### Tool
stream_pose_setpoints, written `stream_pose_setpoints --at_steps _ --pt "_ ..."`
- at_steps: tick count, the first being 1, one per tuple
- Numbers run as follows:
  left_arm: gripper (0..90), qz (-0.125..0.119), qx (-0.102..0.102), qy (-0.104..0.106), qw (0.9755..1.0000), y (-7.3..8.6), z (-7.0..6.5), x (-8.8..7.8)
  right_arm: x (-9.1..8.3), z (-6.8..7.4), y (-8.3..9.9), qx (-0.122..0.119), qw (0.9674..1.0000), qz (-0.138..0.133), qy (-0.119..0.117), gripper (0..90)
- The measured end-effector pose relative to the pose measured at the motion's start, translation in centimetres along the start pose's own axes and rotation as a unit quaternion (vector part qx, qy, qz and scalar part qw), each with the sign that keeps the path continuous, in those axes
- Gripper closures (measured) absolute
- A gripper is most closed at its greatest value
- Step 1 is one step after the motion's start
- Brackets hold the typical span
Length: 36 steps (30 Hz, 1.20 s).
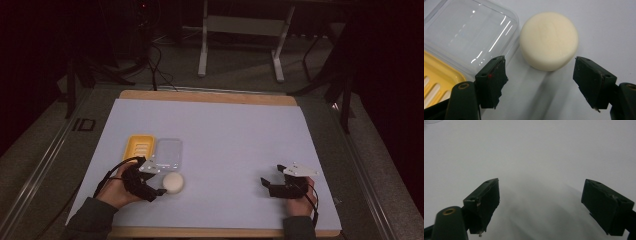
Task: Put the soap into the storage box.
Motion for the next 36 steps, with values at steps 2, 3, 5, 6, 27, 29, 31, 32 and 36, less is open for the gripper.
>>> stream_pose_setpoints --at_steps 2,3,5,6,27,29,31,32,36 --pt "26.5 0.002 0.004 0.001 1.0000 -0.2 0.0 0.0 0.0 0.0 0.0 -0.001 1.0000 0.000 0.000 14.9" --pt "26.3 0.002 0.006 0.002 1.0000 -0.3 0.0 0.1 0.0 0.0 0.0 -0.001 1.0000 0.000 0.000 14.9" --pt "26.1 0.007 0.011 0.004 0.9999 -0.4 0.0 0.1 0.0 0.0 0.0 -0.001 1.0000 0.000 0.000 14.9" --pt "26.0 0.008 0.014 0.004 0.9999 -0.5 0.1 0.1 0.0 0.0 0.0 -0.001 1.0000 0.000 0.000 14.9" --pt "17.7 0.030 0.051 0.021 0.9980 -2.5 0.1 0.9 0.0 0.0 0.0 -0.001 1.0000 0.000 -0.001 14.9" --pt "17.6 0.036 0.055 0.024 0.9976 -2.6 0.1 1.0 0.0 0.0 0.0 -0.001 1.0000 0.000 -0.001 14.9" --pt "17.4 0.042 0.060 0.025 0.9970 -2.7 0.1 1.2 0.0 0.0 0.0 -0.001 1.0000 0.000 -0.001 14.9" --pt "17.3 0.042 0.059 0.026 0.9971 -2.9 0.0 1.3 0.0 0.0 0.0 0.000 1.0000 0.000 -0.001 14.9" --pt "15.7 0.053 0.067 0.030 0.9959 -3.2 0.0 1.7 0.0 0.0 0.0 -0.001 1.0000 0.000 -0.001 14.9"
Point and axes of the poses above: each handheld gripper's, and its own axes: x roughly forward along the jaws, y roughly out of its underside, z roughly to its left, the point moved 6 cm from there along x, roughly forward along the jaws, and after that the axes turned 8 degrees about x, right-handed, at the moved point
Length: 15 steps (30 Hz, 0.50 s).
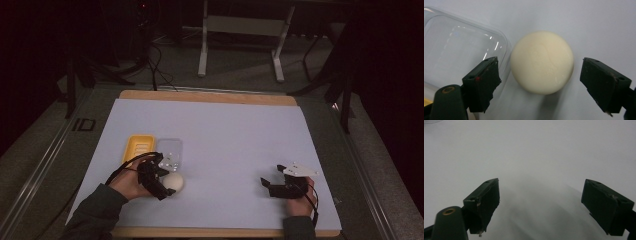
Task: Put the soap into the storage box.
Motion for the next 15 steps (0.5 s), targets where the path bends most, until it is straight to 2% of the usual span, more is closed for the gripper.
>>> stream_pose_setpoints --at_steps 11,15 --pt "14.8 0.024 0.025 0.008 0.9994 -1.0 0.2 0.9 0.0 0.0 0.0 0.000 1.0000 0.000 0.000 14.9" --pt "14.9 0.026 0.030 0.017 0.9990 -1.2 0.1 1.5 0.0 0.0 0.0 0.001 1.0000 0.001 -0.001 14.9"
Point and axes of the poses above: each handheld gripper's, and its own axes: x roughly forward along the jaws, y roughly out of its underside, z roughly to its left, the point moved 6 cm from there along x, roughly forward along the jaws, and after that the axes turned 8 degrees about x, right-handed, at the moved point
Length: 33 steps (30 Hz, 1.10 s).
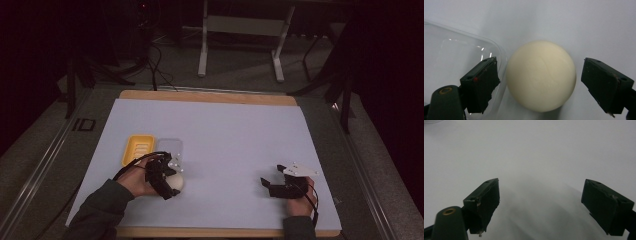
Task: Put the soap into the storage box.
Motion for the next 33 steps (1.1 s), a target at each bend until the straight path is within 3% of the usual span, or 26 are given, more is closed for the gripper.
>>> stream_pose_setpoints --at_steps 18,25,33 --pt "15.9 0.037 0.025 0.005 0.9990 -0.3 -0.1 1.4 0.0 0.0 0.0 -0.001 1.0000 0.001 -0.001 14.9" --pt "16.6 0.065 0.041 0.006 0.9970 -0.3 -0.4 1.9 0.0 0.0 0.0 -0.001 1.0000 0.002 -0.002 14.9" --pt "18.6 0.078 0.045 0.009 0.9959 -0.5 -0.4 2.0 0.0 0.0 0.0 -0.001 1.0000 0.002 -0.002 14.9"
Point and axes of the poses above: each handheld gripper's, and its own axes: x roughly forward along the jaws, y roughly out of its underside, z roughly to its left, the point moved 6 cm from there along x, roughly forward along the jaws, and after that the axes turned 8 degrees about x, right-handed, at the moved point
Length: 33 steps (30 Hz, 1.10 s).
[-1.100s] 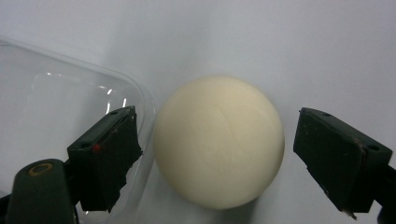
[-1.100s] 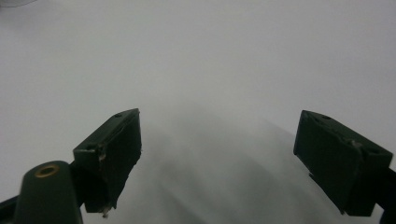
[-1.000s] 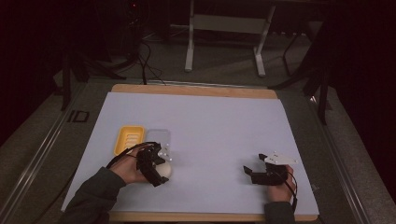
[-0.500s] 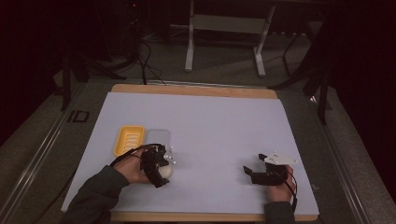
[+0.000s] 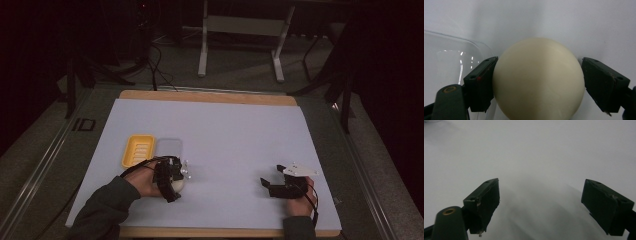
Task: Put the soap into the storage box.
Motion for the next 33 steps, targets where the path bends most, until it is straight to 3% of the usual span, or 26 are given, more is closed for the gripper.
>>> stream_pose_setpoints --at_steps 2,3,11,33 --pt "24.1 0.004 0.004 0.005 1.0000 0.00 -0.02 -0.11 0.00 0.00 0.00 0.000 1.0000 0.000 0.000 14.9" --pt "24.2 0.008 0.005 0.016 0.9998 -0.04 -0.20 -0.12 0.00 0.00 0.00 0.000 1.0000 0.000 0.000 14.9" --pt "24.5 0.032 0.008 0.049 0.9983 -0.10 -0.55 0.03 0.01 0.01 0.00 -0.001 1.0000 0.000 0.000 14.9" --pt "25.0 0.070 0.026 0.056 0.9956 -0.48 -0.34 0.05 0.00 0.01 0.00 0.000 1.0000 0.000 -0.001 14.9"
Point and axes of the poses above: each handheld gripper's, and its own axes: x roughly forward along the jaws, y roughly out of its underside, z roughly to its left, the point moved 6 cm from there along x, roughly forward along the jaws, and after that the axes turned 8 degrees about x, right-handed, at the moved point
